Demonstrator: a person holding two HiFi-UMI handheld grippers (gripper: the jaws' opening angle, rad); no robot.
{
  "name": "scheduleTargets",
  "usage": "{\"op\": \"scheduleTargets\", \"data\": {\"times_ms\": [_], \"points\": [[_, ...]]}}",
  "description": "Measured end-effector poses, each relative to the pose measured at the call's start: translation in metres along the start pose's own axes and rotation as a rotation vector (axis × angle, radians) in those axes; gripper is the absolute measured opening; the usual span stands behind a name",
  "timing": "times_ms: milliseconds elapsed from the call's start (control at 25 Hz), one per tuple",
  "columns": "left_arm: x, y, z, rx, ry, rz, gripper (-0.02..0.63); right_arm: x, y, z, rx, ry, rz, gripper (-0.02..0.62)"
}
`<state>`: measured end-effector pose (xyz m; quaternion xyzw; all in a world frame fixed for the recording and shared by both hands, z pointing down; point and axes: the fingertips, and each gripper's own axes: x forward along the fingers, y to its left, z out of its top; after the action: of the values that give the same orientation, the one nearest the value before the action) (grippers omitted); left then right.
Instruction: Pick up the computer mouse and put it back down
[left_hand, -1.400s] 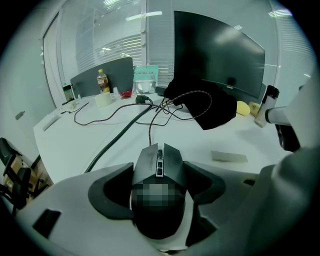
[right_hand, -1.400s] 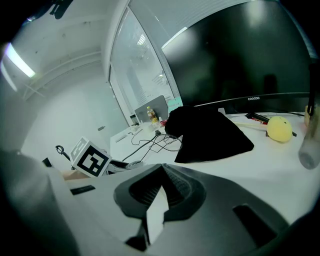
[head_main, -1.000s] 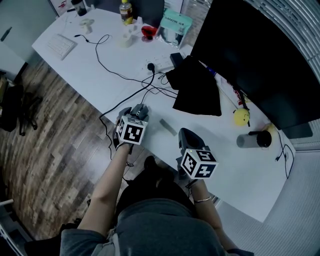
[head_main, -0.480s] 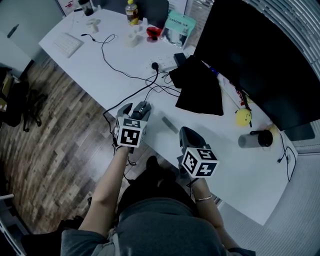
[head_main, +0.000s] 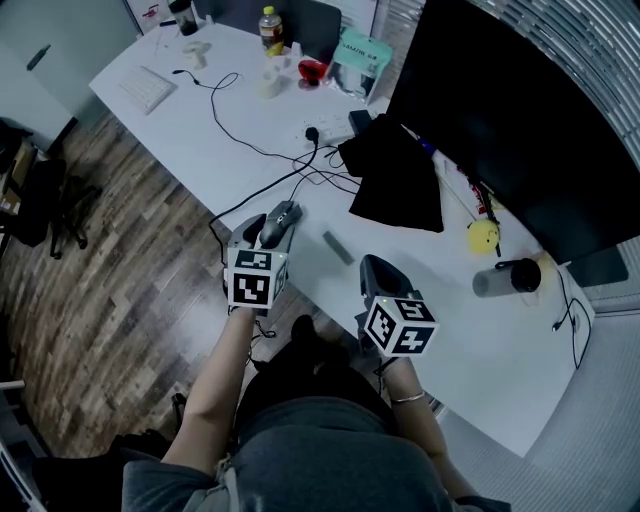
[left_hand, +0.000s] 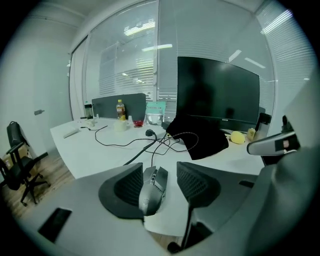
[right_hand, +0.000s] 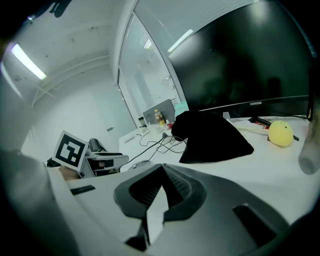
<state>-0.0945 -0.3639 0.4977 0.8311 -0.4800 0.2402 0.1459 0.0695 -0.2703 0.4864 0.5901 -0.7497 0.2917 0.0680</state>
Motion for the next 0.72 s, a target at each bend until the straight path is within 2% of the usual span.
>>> {"op": "scheduleTargets", "data": {"times_ms": [80, 480, 720], "points": [[-0.007, -0.002, 0.001, -0.014, -0.020, 0.007, 0.189, -0.003, 0.000, 0.000, -0.005, -0.002, 0.005, 0.006], [-0.033, -0.016, 0.000, -0.044, -0.060, 0.021, 0.092, -0.017, 0.002, -0.004, -0.026, -0.005, 0.034, 0.006], [-0.043, -0.023, -0.004, -0.058, -0.061, 0.033, 0.064, -0.025, 0.002, -0.004, -0.036, -0.011, 0.044, 0.006]]}}
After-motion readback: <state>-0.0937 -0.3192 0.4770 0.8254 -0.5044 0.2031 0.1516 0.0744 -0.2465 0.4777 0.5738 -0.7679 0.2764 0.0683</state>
